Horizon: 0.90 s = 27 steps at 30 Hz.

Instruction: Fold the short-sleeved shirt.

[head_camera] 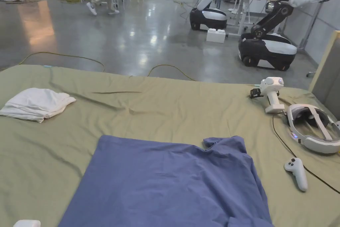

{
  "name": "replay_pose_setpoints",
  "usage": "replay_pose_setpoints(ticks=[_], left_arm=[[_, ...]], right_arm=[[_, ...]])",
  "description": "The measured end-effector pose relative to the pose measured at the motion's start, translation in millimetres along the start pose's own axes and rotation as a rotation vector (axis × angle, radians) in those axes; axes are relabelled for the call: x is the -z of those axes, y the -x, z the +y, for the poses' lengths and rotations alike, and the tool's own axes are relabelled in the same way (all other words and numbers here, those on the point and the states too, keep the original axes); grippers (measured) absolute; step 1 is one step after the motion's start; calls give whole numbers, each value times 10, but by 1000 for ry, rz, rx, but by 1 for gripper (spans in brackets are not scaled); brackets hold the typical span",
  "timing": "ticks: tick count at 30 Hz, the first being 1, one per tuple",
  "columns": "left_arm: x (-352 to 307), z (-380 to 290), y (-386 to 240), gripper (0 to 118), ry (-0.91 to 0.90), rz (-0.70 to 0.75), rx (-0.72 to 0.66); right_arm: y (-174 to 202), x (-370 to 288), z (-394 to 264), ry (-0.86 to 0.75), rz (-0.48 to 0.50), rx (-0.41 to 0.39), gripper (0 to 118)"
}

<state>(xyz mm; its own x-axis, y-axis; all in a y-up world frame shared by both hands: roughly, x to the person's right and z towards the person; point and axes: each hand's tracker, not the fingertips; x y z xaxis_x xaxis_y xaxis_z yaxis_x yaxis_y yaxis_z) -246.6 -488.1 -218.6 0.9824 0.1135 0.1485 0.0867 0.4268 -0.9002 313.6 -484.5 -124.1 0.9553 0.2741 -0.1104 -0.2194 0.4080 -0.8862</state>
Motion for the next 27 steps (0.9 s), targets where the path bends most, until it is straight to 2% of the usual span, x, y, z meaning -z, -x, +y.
replay_pose_setpoints(ticks=[2, 4, 6, 12, 15, 18, 23, 25, 26, 27], left_arm=[[-4, 6, 9, 38, 11, 17, -15], [-55, 24, -2, 45, 8, 32, -17], [-139, 69, -25, 46, -47, 23, -27], [-371, 358, -352, 46, -278, -23, -12], [-410, 541, -560, 45, -390, -69, -9], [-488, 673, -806, 45, -518, -73, 3], [-665, 791, -1150, 44, -724, 2, 62], [-759, 823, -1262, 37, -791, 39, 79], [-784, 828, -1292, 27, -825, 48, 97], [-819, 827, -1336, 21, -865, 74, 120]], right_arm=[[26, -39, 29, 30, -42, 9, 55], [17, -147, 52, 16, -52, 24, 60], [-5, -301, 124, -49, -52, 78, 63], [48, -627, 492, -346, -50, 231, 63], [165, -648, 686, -492, -30, 306, 63], [329, -652, 870, -611, -55, 372, 63], [611, -724, 1082, -794, -112, 402, 61], [692, -775, 1140, -853, -133, 419, 47], [719, -802, 1159, -880, -144, 431, 28], [754, -830, 1191, -903, -163, 438, 17]])
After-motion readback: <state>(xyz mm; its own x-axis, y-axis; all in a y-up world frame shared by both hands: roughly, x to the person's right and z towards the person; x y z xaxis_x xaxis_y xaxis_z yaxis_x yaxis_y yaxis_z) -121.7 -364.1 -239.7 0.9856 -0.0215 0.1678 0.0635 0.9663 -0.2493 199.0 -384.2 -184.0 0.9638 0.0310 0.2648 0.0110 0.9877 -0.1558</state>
